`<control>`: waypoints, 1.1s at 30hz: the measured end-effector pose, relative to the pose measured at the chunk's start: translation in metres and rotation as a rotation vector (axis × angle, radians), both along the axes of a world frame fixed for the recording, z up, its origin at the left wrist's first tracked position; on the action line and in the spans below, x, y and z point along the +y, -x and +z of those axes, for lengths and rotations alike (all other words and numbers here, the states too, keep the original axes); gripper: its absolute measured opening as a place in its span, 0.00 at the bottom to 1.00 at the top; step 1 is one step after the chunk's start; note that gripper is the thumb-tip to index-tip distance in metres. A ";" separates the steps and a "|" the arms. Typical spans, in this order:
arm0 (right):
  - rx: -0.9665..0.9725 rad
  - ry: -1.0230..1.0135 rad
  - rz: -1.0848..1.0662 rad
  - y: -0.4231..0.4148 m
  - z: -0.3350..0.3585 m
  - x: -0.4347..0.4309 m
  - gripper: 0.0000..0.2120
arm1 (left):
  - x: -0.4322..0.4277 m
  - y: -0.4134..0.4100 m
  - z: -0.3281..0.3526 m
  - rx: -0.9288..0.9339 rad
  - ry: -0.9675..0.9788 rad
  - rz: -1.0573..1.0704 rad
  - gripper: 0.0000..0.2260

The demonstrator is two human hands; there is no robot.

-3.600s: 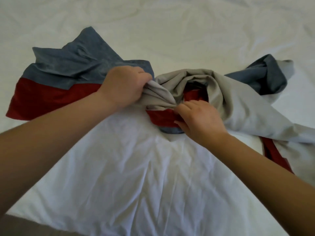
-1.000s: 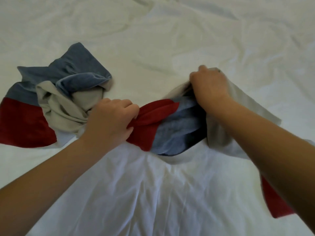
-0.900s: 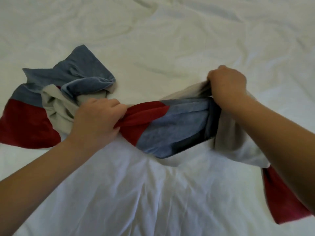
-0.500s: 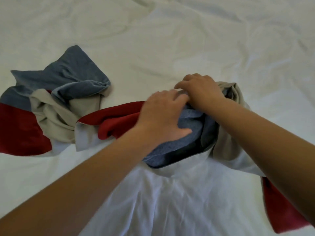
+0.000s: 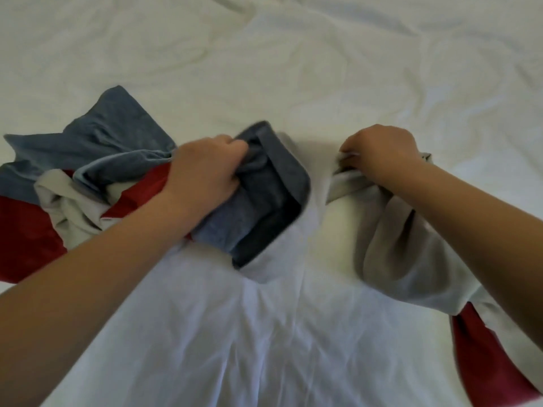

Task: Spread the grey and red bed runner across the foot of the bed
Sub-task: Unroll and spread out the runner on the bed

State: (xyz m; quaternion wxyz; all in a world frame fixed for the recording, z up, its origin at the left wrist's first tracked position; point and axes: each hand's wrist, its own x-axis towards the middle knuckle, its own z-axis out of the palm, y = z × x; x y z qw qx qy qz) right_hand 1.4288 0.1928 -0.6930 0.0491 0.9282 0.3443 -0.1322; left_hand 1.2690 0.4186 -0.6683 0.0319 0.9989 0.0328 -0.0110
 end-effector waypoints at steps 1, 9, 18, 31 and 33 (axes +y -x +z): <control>-0.002 -0.001 -0.030 -0.004 0.001 -0.005 0.08 | 0.009 -0.002 0.001 -0.017 -0.030 0.033 0.08; -0.029 0.062 -0.239 -0.015 0.010 -0.058 0.06 | 0.046 -0.020 0.000 -0.069 -0.173 0.261 0.09; 0.095 -0.021 0.199 0.040 -0.020 -0.016 0.37 | -0.040 -0.025 -0.019 0.076 -0.154 -0.613 0.21; 0.482 -0.111 -0.167 0.039 -0.001 -0.026 0.11 | 0.001 -0.075 -0.015 0.193 -0.212 0.011 0.12; 0.515 -0.073 -0.179 0.044 -0.002 -0.026 0.12 | -0.010 -0.083 -0.015 0.323 -0.238 0.067 0.14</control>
